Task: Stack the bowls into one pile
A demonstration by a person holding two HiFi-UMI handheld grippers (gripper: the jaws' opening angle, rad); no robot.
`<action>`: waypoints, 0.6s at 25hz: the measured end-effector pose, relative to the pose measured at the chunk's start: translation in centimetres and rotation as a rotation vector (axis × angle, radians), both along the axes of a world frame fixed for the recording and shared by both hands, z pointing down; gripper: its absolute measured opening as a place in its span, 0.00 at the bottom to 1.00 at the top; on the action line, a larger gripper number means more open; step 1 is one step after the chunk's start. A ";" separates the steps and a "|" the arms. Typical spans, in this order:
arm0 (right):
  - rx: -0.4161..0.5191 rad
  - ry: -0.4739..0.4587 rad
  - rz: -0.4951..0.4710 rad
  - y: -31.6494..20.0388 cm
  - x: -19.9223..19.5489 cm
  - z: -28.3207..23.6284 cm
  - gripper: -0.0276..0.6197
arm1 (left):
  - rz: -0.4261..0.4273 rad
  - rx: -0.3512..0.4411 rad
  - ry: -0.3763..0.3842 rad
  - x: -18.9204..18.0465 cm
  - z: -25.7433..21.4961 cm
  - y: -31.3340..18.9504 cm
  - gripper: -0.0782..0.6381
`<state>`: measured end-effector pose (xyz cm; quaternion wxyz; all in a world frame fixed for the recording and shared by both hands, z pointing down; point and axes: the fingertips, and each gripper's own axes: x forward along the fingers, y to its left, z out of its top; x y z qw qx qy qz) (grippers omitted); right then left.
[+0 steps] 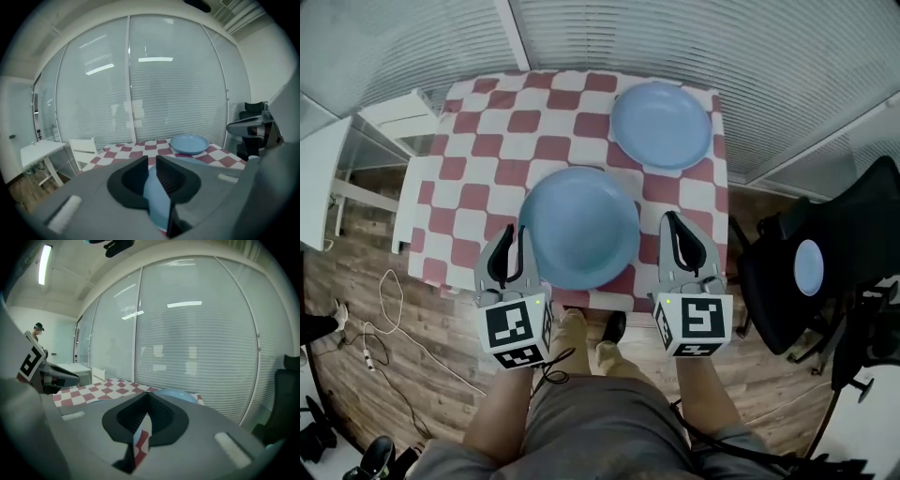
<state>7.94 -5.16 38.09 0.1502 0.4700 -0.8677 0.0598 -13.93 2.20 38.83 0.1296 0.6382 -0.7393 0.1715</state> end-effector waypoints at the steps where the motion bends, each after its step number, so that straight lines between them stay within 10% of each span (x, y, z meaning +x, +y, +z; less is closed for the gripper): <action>1: 0.011 -0.006 0.002 0.3 0.5 -1.1 0.08 | 0.016 0.021 0.001 0.5 -1.2 0.0 0.16; 15: 0.238 -0.062 0.185 0.3 10.5 -14.3 0.08 | 0.191 0.270 -0.019 7.8 -14.3 -3.7 0.11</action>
